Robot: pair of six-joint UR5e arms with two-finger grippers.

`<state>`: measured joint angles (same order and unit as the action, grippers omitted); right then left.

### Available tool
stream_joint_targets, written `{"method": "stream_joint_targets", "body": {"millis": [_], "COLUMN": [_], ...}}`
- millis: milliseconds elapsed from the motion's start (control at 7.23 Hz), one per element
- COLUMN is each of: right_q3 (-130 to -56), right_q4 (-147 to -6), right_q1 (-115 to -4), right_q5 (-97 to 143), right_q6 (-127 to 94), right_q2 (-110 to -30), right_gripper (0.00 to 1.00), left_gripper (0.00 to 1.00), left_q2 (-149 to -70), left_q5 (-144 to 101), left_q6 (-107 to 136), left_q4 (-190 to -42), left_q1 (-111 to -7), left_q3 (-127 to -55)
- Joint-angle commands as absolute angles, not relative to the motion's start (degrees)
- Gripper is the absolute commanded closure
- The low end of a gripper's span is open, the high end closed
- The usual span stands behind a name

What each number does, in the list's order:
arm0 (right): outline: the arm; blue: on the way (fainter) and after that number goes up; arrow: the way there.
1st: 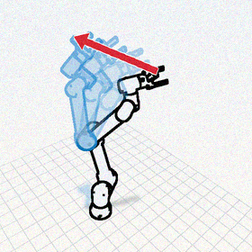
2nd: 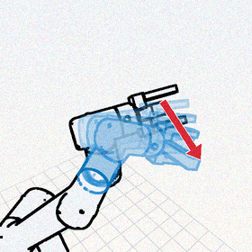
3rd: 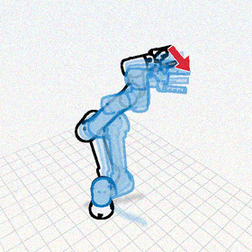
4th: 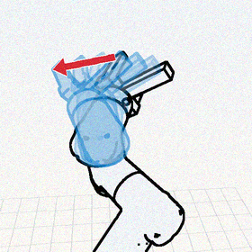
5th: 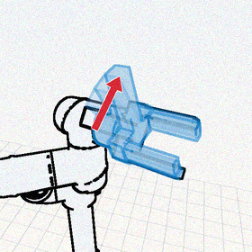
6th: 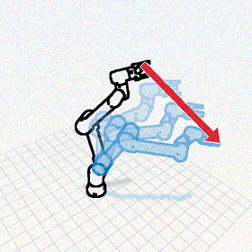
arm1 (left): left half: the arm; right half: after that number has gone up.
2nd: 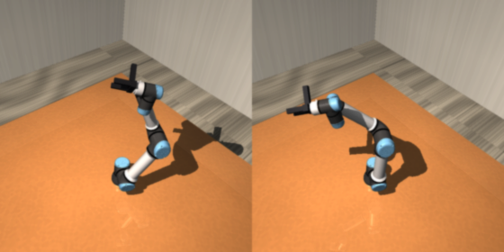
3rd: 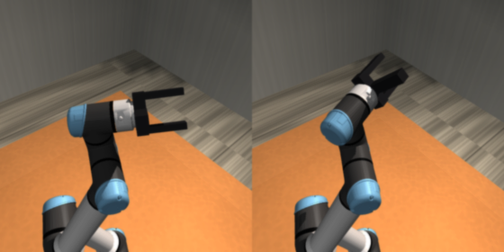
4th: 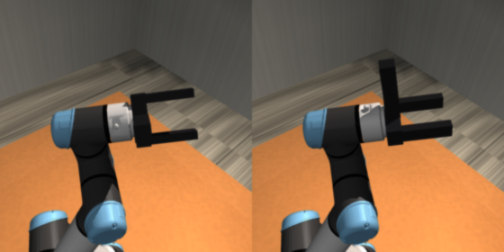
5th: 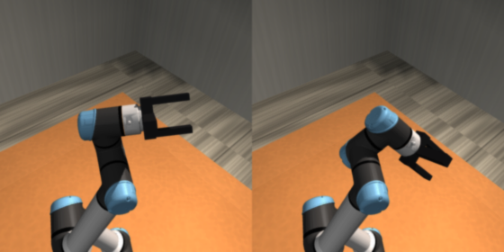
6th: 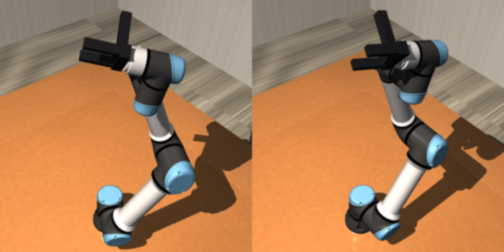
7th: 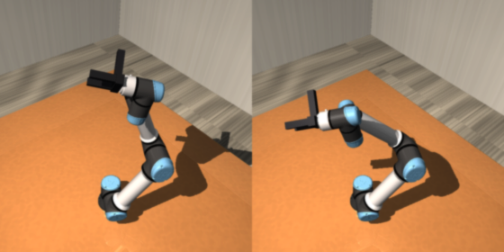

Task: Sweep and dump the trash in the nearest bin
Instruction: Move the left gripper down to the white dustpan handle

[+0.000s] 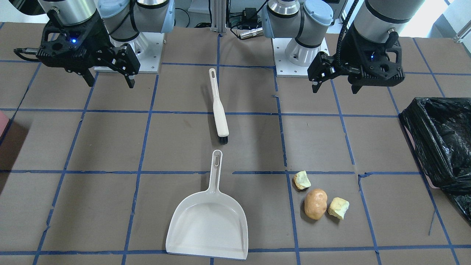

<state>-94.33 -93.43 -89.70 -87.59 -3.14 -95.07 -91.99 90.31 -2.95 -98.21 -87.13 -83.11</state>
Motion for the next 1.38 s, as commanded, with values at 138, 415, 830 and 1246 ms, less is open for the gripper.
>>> {"method": "stream_joint_targets", "body": {"millis": [138,415,830,1246], "right_q3": [-94.39,-94.39,-98.86,-98.88], "right_q4": [-93.78,-93.78,-93.87,-96.57], "right_q1": [-89.74,-89.82,-91.57,-91.15], "right_q5": [-87.63,-87.63,-87.19,-86.92], "right_q6": [-3.16,-3.25,-5.97,-3.72], "right_q2": [-95.01,-95.10,-96.85,-96.16], "right_gripper": [0.00,0.00,0.00,0.00], "left_gripper": [0.00,0.00,0.00,0.00], "left_q2": [-93.69,-96.74,-106.15,-112.56], "left_q5": [89.30,88.07,86.04,86.05], "left_q6": [-2.37,-2.11,6.97,10.36], "left_q4": [-97.82,-90.16,-76.79,-69.64], "left_q1": [-88.06,-92.00,-103.22,-106.78], "left_q3": [-84.11,-85.95,-85.96,-86.05]}}
